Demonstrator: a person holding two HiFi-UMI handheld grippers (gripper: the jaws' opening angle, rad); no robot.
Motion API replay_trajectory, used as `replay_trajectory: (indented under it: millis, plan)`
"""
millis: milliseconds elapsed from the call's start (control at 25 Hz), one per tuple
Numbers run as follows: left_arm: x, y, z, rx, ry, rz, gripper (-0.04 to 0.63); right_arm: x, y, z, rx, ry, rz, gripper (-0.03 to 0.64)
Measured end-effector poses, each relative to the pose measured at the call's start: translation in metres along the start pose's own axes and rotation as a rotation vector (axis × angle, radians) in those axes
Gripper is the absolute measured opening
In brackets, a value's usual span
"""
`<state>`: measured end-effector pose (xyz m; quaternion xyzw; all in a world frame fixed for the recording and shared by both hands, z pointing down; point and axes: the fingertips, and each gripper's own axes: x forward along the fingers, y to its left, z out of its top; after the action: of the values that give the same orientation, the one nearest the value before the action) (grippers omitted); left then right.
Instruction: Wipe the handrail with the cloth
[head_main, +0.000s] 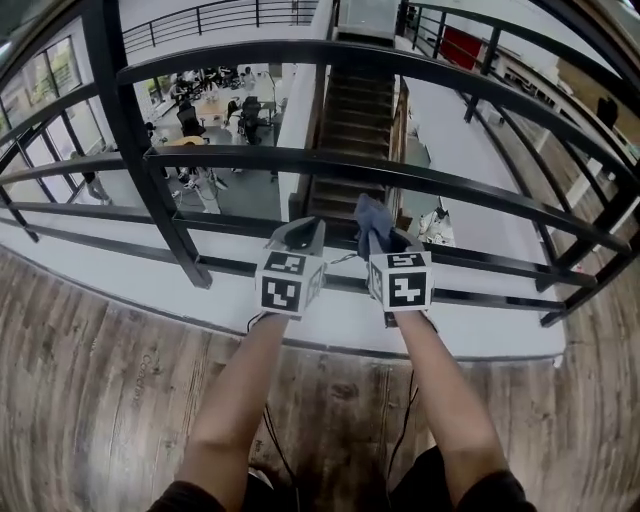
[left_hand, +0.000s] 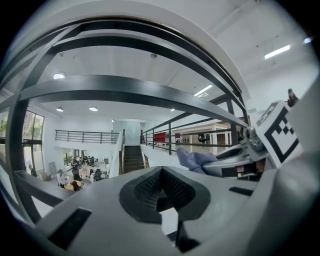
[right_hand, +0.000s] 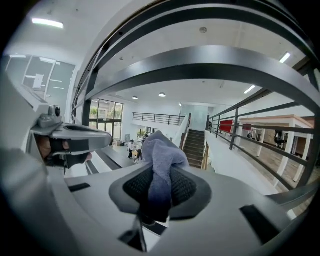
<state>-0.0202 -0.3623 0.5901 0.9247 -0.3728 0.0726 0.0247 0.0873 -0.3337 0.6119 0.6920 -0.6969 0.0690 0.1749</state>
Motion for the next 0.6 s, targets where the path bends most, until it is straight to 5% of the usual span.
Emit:
replay_trajectory:
  millis: [320,600]
  plan:
    - [0.037,-0.080,0.013,0.018,0.000,-0.058,0.002,-0.039,-0.093,-0.029,0.005,0.003,-0.096,0.080]
    - [0.067,-0.153,0.026,-0.048,-0.020,-0.097,0.002,-0.071,-0.170,-0.053,0.026,0.008,-0.159,0.080]
